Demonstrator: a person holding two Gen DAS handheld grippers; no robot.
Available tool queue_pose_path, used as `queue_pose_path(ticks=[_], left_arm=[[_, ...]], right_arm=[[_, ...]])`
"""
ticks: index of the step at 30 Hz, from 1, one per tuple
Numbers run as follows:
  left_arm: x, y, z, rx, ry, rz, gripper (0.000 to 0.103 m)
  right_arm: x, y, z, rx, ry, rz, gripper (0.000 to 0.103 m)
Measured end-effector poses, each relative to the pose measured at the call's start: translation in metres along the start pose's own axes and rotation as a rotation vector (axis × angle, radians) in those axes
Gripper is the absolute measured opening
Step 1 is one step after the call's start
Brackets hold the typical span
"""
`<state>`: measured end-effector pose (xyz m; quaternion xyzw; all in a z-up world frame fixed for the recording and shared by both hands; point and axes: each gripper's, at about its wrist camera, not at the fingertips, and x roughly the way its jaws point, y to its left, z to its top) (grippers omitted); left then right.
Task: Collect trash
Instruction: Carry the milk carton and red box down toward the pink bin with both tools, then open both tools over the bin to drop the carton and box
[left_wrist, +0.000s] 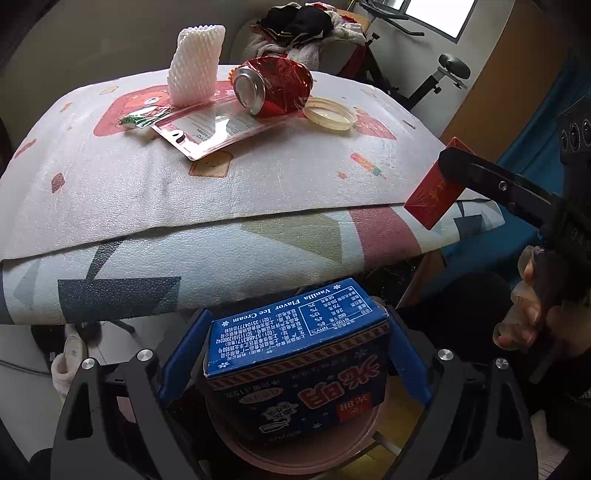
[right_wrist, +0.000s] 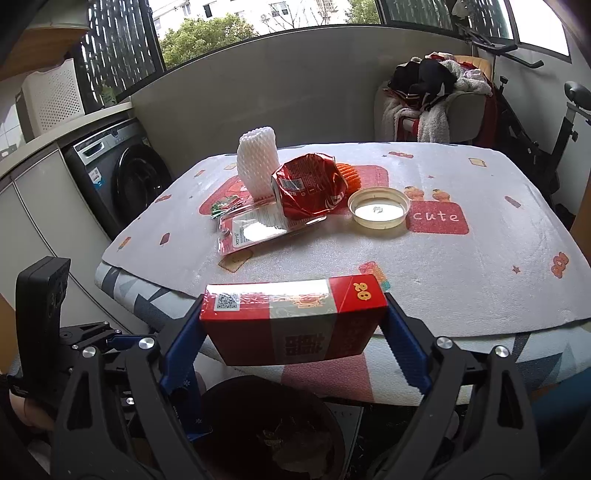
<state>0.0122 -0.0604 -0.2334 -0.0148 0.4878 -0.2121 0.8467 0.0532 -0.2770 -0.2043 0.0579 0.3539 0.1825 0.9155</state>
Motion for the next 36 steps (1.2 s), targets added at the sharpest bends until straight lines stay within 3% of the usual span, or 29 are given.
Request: queue_pose_path(ticks=[6, 15, 22, 36], left_arm=[[-0.022, 0.006, -0.009, -0.037, -0.079, -0.013, 0.091], [-0.071, 0.022, -0.036, 0.001, -0.231, 0.091, 0.094], [-0.089, 0.022, -0.062, 0.106, -0.333, 0.182, 0.095], [-0.073, 0.041, -0.067, 0.035, -0.306, 0.186, 0.095]], right_arm=[[-0.005, 0.013, -0.018, -0.03, 0.008, -0.005, 0.088], [0.0, 0.04, -0.049, -0.079, 0.056, 0.032, 0.088], [0.012, 0.061, -0.069, -0.151, 0.103, 0.026, 0.088], [0.04, 0.068, -0.082, -0.203, 0.205, -0.005, 0.088]])
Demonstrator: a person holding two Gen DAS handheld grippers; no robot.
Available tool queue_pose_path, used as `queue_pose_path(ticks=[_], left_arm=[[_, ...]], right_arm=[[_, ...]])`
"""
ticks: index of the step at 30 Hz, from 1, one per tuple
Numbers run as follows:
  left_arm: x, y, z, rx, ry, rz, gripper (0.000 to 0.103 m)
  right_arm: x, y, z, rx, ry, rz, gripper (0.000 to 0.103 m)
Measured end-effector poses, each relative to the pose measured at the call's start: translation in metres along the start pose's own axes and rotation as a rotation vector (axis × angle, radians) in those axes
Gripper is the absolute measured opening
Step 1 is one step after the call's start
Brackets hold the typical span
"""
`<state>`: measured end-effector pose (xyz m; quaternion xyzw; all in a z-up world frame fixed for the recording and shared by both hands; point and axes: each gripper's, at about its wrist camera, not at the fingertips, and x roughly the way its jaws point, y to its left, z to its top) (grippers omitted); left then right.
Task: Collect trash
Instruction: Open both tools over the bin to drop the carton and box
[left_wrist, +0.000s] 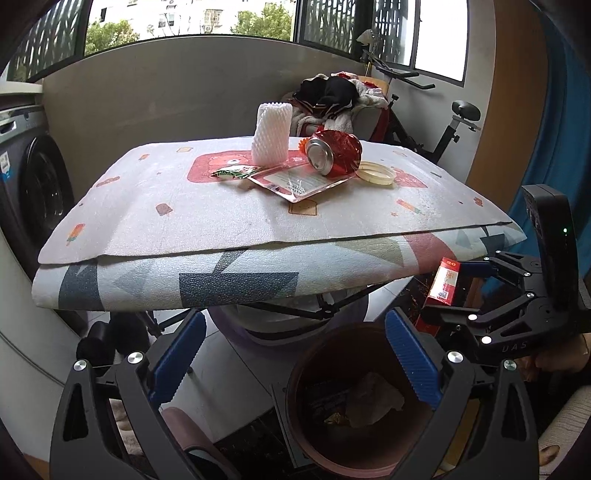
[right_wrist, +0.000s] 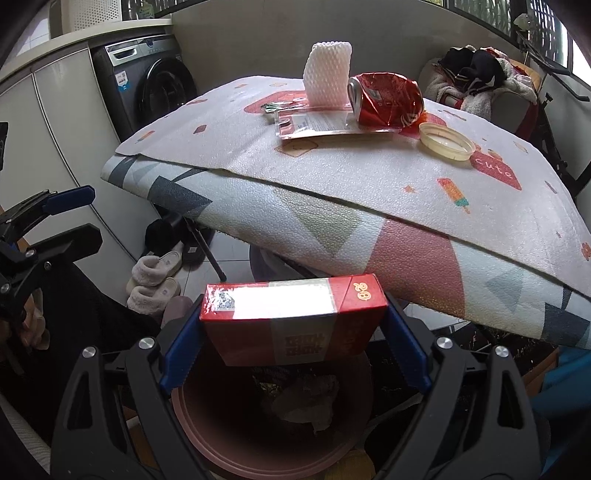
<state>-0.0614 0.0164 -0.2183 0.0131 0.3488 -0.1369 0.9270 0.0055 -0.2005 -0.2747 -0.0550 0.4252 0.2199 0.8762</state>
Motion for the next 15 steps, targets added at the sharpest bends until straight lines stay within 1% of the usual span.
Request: queue_pose_path(ticks=[12, 14, 15], left_arm=[[0.0029, 0.0016, -0.0008, -0.012, 0.015, 0.009, 0.095], [0.0033, 0.0019, -0.001, -0.013, 0.016, 0.011, 0.095], [0.0036, 0.002, -0.0011, -0.014, 0.017, 0.013, 0.095]], right_arm=[[0.0004, -0.0029, -0.0004, 0.013, 0.007, -0.005, 0.089], [0.0007, -0.0036, -0.0002, 0.016, 0.01, -0.01, 0.09], [0.0004, -0.0039, 0.0001, 0.018, 0.007, -0.012, 0.094]])
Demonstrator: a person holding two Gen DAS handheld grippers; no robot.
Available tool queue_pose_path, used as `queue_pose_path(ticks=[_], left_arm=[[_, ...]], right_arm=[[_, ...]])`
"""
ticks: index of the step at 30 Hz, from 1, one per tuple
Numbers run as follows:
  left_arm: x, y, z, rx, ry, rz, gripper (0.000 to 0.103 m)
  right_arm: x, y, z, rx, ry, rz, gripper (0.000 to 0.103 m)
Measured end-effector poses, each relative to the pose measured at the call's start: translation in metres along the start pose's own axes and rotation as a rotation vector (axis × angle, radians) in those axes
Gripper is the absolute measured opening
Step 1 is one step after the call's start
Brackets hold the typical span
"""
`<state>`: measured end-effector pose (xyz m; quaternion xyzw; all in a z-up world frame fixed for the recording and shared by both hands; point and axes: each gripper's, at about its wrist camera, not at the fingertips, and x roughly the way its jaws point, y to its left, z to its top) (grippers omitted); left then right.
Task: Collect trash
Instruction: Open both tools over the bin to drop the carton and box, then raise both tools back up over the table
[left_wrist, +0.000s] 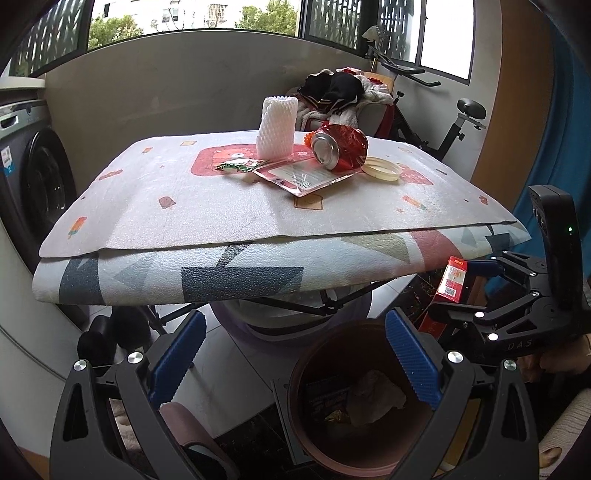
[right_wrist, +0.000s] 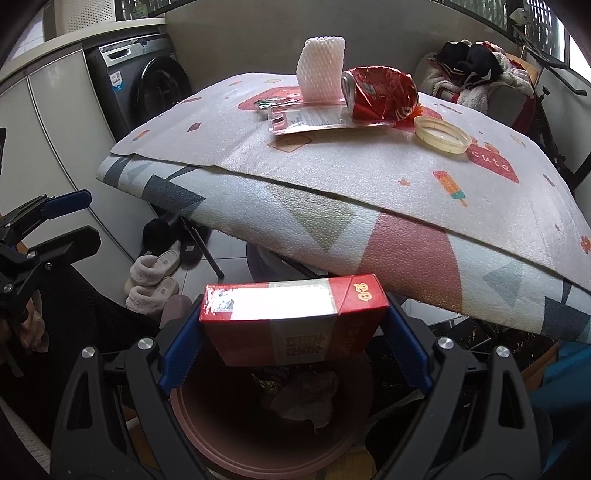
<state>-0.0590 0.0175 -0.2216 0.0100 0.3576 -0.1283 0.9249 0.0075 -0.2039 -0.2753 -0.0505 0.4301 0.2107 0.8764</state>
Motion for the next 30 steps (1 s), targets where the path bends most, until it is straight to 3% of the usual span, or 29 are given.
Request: queue_pose_path(ticks=[18, 25, 30], left_arm=[[0.01, 0.009, 0.0, -0.049, 0.035, 0.022, 0.095], [0.017, 0.017, 0.01, -0.102, 0.049, -0.037, 0.095], [0.025, 0.025, 0.029, -0.135, 0.044, -0.042, 0.095]], right_arm=[[-0.002, -0.013, 0.001, 0.065, -0.019, -0.003, 0.097], [-0.005, -0.036, 0.01, 0.165, -0.04, 0.012, 0.097], [-0.005, -0.056, 0.025, 0.177, -0.053, -0.023, 0.097]])
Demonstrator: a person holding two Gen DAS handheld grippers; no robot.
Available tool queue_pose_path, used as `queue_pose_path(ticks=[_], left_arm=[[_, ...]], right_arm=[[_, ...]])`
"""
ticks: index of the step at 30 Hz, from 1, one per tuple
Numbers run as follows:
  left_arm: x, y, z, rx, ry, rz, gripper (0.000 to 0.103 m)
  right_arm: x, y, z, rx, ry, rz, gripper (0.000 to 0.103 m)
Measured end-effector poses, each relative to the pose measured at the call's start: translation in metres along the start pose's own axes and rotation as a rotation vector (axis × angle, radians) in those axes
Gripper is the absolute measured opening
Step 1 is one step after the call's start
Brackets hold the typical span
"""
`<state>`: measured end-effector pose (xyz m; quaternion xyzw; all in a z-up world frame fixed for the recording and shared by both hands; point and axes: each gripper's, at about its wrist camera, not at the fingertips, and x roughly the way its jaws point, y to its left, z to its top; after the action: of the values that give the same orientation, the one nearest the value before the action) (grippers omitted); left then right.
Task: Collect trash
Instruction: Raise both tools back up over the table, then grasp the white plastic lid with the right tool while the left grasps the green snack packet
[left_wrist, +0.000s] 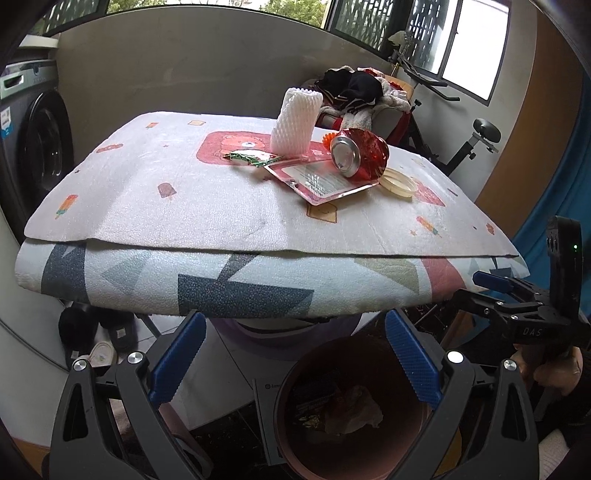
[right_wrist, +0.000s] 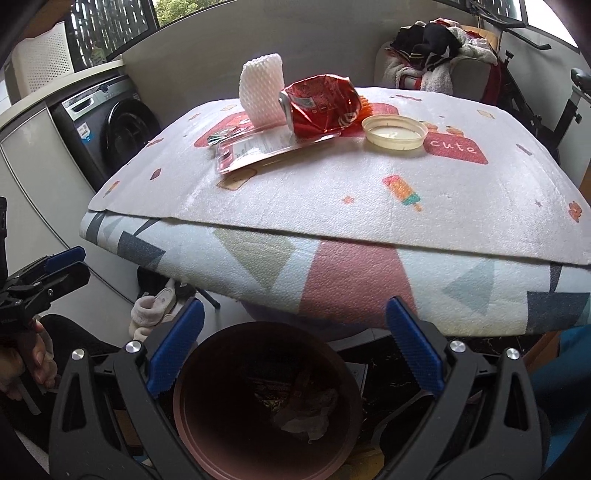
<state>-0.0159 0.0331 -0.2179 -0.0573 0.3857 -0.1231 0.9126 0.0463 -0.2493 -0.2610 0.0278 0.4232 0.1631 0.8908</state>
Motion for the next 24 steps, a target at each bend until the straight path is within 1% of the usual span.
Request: queue_pose_path(ticks=[7, 10, 13, 15, 18, 22, 24], left_arm=[[0.008, 0.007, 0.034, -0.031, -0.025, 0.005, 0.095], [0.013, 0.014, 0.047, -0.061, -0.032, 0.011, 0.095], [0.02, 0.023, 0.058, -0.116, -0.031, 0.006, 0.095], [0.027, 0.029, 0.065, -0.145, -0.021, 0.001, 0.095], [0.036, 0.034, 0.075, -0.158, -0.014, 0.003, 0.095], [0.049, 0.041, 0.086, -0.183, -0.01, 0.005, 0.095], [0.055, 0.045, 0.09, -0.198, -0.005, 0.001, 0.095]], right_arm=[[0.011, -0.035, 0.046, -0.003, -0.022, -0.061, 0.097], [0.02, -0.047, 0.069, -0.009, -0.028, -0.082, 0.097], [0.036, -0.058, 0.092, -0.027, -0.024, -0.104, 0.097], [0.05, -0.066, 0.108, -0.02, -0.004, -0.111, 0.097], [0.073, -0.078, 0.132, -0.022, 0.022, -0.117, 0.097], [0.11, -0.088, 0.158, -0.074, 0.079, -0.169, 0.097], [0.126, -0.096, 0.166, -0.066, 0.108, -0.177, 0.097]])
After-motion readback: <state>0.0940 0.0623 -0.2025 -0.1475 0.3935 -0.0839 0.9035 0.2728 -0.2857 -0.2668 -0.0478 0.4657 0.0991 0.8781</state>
